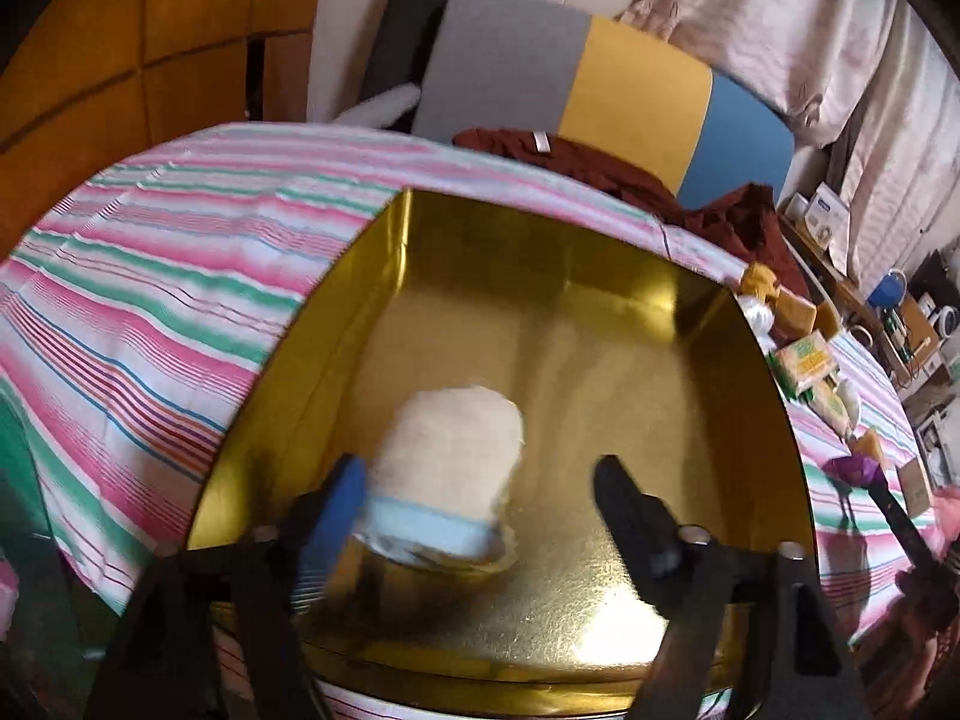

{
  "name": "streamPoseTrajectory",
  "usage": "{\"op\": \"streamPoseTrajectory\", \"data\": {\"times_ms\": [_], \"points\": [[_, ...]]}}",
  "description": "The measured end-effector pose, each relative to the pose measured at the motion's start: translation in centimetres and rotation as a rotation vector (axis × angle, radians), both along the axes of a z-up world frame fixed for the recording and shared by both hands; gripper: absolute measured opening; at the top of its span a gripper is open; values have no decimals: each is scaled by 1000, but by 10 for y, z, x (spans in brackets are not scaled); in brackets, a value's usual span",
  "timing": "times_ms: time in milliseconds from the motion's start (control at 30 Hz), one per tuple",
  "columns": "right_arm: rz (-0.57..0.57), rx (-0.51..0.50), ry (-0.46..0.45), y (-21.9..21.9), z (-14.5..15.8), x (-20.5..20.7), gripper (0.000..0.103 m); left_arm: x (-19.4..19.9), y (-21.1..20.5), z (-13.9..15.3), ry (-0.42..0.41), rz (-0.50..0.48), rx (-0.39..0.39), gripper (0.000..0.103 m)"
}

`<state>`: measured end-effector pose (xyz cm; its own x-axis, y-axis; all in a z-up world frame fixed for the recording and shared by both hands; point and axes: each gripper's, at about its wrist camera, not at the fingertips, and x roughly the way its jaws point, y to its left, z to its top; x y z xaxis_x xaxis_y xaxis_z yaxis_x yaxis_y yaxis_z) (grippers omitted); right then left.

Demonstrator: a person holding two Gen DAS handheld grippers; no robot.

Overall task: Organize objects
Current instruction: 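Lower the mitt into the gold tin and open the left gripper while the right holds the pouch, then carry the purple pouch into the gold tin and open the right gripper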

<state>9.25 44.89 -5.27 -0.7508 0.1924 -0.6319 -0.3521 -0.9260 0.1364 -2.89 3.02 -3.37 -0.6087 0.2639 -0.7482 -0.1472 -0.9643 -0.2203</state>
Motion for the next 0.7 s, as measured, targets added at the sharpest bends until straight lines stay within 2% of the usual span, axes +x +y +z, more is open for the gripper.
{"op": "streamPoseTrajectory", "data": {"times_ms": [200,333,400,500,600,667,700], "points": [[-3,-31,18,-10,7,4,14,5,-7,5,17,37,19,86],[11,-44,34,-20,14,4,14,9,-4,3,32,45,-28,89],[24,-53,47,-25,21,4,10,11,-2,3,42,40,-52,90],[46,-53,68,-33,32,1,8,13,0,3,44,34,-55,91],[66,-54,52,-38,35,-7,8,14,2,2,35,28,-45,91],[97,-102,25,-35,27,-12,13,15,3,2,32,26,-44,91],[100,-106,0,-34,22,-16,25,15,4,2,30,24,-43,91]]}}
